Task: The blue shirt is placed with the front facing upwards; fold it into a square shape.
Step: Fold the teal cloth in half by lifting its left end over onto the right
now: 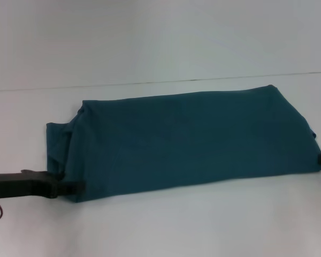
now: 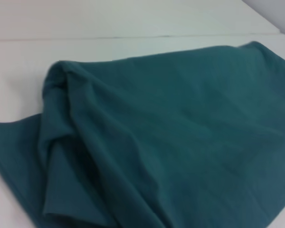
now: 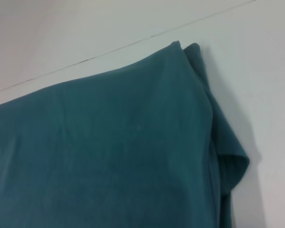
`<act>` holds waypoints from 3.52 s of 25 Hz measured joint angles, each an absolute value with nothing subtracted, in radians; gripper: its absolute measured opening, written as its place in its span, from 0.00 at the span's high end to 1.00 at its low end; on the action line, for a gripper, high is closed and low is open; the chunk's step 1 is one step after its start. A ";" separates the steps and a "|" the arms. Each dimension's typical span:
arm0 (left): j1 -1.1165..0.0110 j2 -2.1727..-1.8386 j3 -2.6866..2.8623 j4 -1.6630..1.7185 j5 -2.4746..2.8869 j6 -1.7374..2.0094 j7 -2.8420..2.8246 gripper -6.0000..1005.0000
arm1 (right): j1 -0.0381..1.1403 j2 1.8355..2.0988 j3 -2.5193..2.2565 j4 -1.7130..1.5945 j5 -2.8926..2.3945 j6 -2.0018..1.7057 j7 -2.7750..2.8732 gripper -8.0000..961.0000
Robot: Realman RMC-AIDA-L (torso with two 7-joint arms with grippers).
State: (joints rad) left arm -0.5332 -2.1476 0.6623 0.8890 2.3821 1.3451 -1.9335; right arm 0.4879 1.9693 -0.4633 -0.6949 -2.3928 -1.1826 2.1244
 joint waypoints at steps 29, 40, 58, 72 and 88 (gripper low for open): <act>-0.548 -2.153 0.695 0.898 2.437 1.275 -1.943 0.68 | 0.489 1.972 -0.463 -0.698 -2.392 -1.184 2.124 0.97; -0.548 -2.149 0.688 0.906 2.437 1.272 -1.946 0.97 | 0.481 1.971 -0.463 -0.698 -2.389 -1.184 2.118 0.96; -0.529 -2.138 0.670 0.944 2.451 1.297 -1.962 0.98 | 0.396 1.978 -0.450 -0.701 -2.304 -1.248 2.062 0.95; -0.519 -2.138 0.658 0.950 2.453 1.298 -1.962 0.96 | 0.390 1.974 -0.440 -0.701 -2.302 -1.249 2.061 0.94; -0.526 -2.137 0.657 0.976 2.441 1.343 -2.031 0.93 | 0.410 1.962 -0.440 -0.733 -2.223 -1.315 2.036 0.90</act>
